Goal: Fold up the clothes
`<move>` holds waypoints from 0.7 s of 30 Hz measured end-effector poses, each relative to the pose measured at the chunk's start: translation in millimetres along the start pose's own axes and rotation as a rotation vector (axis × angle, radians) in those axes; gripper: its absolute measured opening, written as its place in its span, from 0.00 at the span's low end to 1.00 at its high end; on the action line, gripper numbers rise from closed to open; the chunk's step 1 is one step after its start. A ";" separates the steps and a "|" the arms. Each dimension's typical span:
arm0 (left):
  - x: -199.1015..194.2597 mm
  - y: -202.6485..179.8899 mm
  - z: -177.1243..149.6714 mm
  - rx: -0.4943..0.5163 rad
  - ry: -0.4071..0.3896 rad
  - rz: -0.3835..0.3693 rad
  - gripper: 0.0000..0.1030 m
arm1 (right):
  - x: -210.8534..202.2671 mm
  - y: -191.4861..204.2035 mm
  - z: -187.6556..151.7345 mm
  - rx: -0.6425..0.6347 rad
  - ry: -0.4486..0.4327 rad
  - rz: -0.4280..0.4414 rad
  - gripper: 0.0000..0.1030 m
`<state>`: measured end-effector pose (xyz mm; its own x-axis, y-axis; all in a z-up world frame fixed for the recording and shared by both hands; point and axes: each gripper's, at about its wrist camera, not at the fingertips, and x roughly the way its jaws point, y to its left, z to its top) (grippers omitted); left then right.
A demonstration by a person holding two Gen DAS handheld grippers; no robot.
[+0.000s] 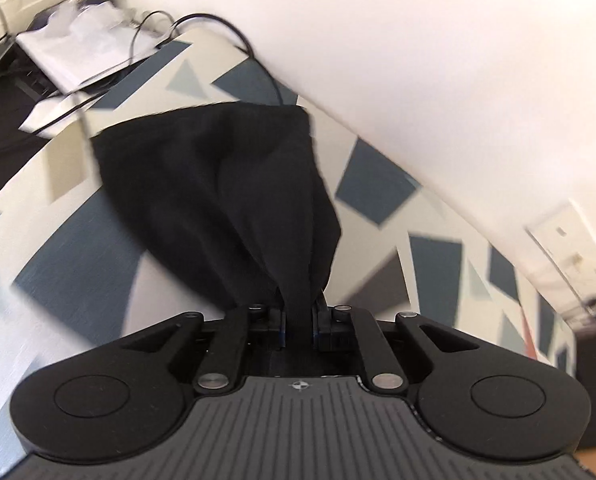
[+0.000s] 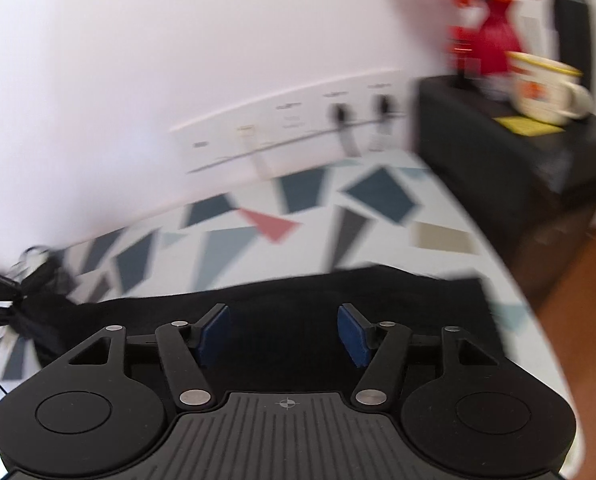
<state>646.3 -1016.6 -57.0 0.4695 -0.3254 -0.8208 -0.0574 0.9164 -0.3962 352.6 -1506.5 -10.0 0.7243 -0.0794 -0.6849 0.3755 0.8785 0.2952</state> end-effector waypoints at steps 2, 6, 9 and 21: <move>-14.3 10.6 -20.6 0.053 0.059 -0.025 0.17 | 19.6 17.7 4.4 -0.038 0.043 0.062 0.56; -48.5 35.1 -63.4 0.130 0.079 0.010 0.56 | 59.9 57.5 2.3 -0.141 0.143 0.167 0.56; -78.6 52.8 -97.3 0.182 0.034 0.014 0.73 | 83.7 85.4 -4.7 -0.220 0.214 0.242 0.56; -68.4 70.9 -204.0 0.473 0.124 0.254 0.75 | 122.0 140.9 -33.1 -0.397 0.362 0.384 0.56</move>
<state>430.4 -976.9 -112.9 0.3836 -0.0795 -0.9201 0.2600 0.9653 0.0250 474.7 -1376.8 -74.1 0.4981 0.3770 -0.7809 -0.1627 0.9252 0.3429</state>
